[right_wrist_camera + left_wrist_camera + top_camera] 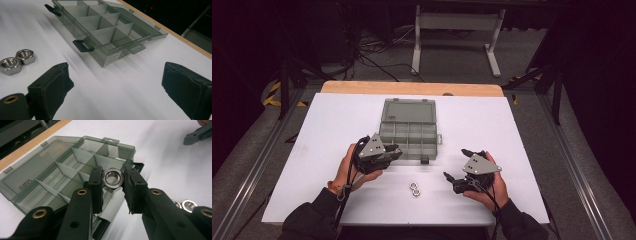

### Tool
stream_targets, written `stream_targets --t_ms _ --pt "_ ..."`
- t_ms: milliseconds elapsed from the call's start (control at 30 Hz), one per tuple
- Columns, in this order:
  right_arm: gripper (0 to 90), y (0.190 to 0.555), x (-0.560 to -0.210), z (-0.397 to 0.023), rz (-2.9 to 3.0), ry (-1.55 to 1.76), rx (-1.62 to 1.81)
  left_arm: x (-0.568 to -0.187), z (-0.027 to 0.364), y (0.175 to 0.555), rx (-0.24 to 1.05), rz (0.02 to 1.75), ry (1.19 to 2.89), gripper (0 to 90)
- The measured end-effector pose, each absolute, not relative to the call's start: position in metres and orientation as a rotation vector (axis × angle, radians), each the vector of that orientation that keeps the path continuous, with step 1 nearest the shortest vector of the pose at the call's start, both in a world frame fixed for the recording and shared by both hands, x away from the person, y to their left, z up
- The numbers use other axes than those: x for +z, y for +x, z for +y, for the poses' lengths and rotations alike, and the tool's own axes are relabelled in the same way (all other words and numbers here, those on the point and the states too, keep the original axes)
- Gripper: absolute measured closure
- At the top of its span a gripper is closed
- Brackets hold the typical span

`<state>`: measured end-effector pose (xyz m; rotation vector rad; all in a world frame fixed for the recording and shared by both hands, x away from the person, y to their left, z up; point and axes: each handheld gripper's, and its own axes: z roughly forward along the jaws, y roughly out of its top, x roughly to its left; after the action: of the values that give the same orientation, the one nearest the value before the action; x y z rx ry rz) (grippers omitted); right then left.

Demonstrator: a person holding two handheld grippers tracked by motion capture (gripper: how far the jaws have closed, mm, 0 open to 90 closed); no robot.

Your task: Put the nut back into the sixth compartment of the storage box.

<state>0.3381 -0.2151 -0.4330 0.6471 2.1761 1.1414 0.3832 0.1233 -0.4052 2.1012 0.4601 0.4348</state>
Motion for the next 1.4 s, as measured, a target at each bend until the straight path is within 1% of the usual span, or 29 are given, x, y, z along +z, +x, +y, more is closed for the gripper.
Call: stream_targets --t_ms 600,1200,1400 --pt "8.3 0.338 -0.433 -0.215 2.181 0.648 1.142 -0.408 0.124 0.407 0.43 0.525 2.082 70.0" --pt "8.2 0.339 -0.435 -0.215 2.19 0.647 1.133 -0.423 0.118 0.432 0.409 0.581 2.104 69.9" --pt "8.2 0.34 -0.435 -0.215 2.192 0.646 1.13 -0.427 0.117 0.434 0.397 0.591 2.114 70.0"
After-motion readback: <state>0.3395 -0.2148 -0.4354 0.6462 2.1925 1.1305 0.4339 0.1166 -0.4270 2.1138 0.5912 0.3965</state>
